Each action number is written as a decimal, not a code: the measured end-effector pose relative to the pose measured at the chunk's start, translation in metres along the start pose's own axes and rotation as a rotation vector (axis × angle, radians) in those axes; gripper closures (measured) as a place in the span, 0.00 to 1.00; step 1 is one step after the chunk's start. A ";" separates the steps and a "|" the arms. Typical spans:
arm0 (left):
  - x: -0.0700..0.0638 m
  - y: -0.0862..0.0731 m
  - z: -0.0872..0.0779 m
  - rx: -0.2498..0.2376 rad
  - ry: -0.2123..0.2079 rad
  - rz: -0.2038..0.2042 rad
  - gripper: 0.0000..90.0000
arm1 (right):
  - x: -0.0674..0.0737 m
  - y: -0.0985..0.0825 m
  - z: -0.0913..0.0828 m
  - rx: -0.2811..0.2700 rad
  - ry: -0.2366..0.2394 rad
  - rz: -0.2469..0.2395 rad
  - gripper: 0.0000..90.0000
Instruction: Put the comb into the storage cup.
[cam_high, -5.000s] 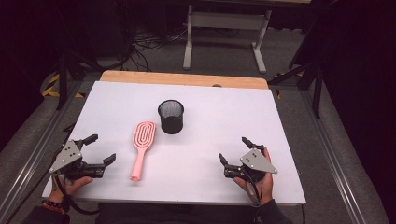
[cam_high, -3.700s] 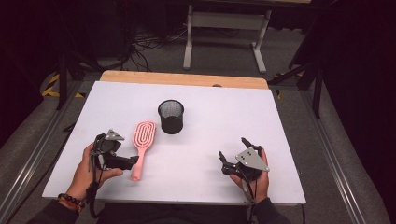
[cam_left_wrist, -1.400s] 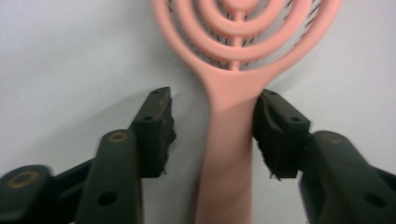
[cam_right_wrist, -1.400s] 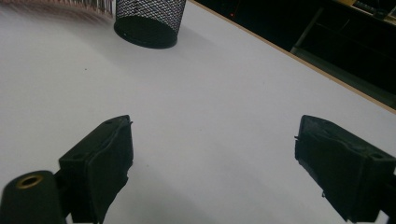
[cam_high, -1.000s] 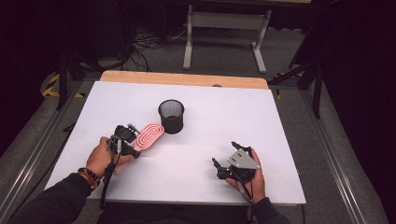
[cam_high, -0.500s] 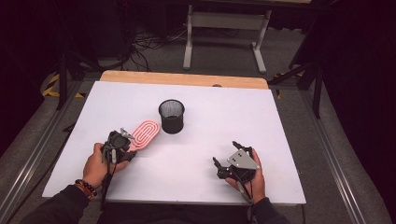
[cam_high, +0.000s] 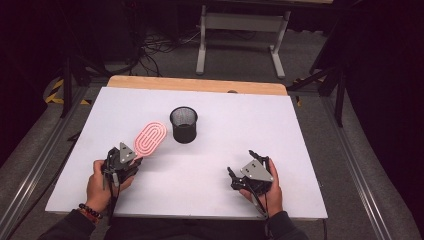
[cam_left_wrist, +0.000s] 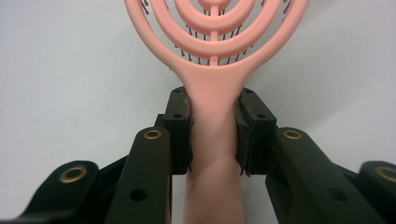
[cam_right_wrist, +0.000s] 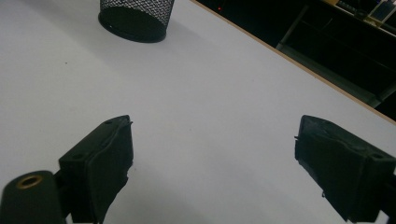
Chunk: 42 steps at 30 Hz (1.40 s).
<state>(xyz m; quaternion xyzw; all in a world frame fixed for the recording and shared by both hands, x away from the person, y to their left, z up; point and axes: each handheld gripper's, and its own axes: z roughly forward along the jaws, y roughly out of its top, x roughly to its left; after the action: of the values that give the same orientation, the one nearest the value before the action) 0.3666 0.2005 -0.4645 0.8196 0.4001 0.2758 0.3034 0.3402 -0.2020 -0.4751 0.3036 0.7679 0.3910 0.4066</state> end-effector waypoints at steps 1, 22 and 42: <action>0.000 0.000 0.000 0.000 0.000 0.000 0.77 | 0.000 0.000 0.000 0.000 0.000 0.000 0.13; 0.009 0.019 -0.009 -0.258 -0.035 -0.033 0.77 | 0.018 0.085 0.017 -0.231 0.129 0.175 0.10; -0.034 0.035 -0.026 -0.476 -0.136 0.022 0.77 | 0.048 0.132 0.025 -0.294 0.353 0.218 0.12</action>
<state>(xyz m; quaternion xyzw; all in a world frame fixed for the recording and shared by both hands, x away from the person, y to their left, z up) 0.3481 0.1626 -0.4293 0.7459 0.2936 0.3100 0.5112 0.3576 -0.0881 -0.3910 0.2494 0.7247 0.5868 0.2614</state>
